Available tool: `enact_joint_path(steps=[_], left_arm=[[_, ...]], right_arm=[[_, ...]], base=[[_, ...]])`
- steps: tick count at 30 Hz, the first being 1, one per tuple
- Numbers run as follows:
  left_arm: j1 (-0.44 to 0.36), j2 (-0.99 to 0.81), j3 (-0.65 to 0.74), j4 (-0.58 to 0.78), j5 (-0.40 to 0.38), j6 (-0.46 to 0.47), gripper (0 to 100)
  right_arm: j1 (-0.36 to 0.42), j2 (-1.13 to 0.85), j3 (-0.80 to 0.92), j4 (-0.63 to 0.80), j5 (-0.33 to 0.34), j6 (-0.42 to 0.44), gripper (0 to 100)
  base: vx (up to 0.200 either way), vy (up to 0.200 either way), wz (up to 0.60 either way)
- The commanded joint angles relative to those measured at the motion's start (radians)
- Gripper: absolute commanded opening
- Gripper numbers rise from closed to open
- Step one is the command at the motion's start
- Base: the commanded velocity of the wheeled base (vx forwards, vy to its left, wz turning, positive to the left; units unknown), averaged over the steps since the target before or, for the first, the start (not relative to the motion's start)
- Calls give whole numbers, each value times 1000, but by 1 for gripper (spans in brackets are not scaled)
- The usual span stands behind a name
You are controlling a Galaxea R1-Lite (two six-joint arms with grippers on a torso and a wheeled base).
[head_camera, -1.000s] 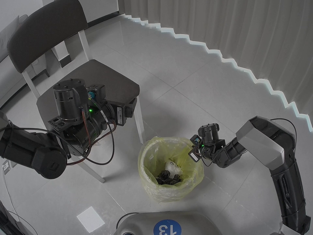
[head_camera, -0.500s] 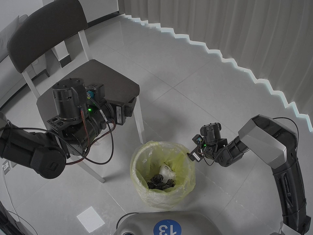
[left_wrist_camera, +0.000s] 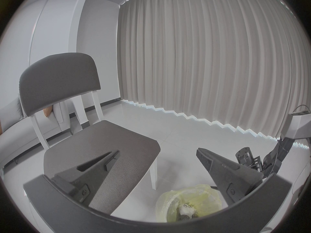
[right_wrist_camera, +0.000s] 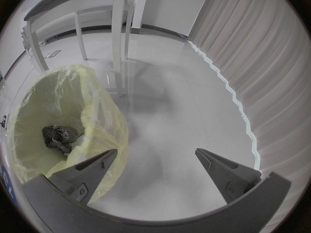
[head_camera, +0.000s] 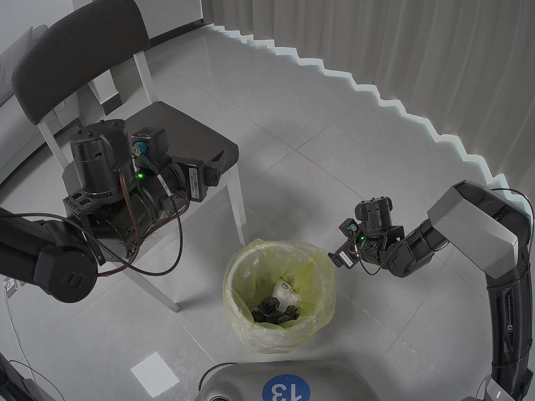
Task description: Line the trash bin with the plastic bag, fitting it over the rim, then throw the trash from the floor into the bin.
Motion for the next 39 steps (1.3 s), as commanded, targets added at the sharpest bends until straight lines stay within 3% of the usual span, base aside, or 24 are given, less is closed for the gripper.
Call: enact_joint_path(steps=[1,39], left_arm=[[0,-34,7,0,0,0,100],[30,-58,49,-13,-4,-2,100]], right_arm=[[1,-19,8,0,-6,-1,100],[21,165,-95,58,-18,-8,100]], base=[[0,0,0],[0,0,0]])
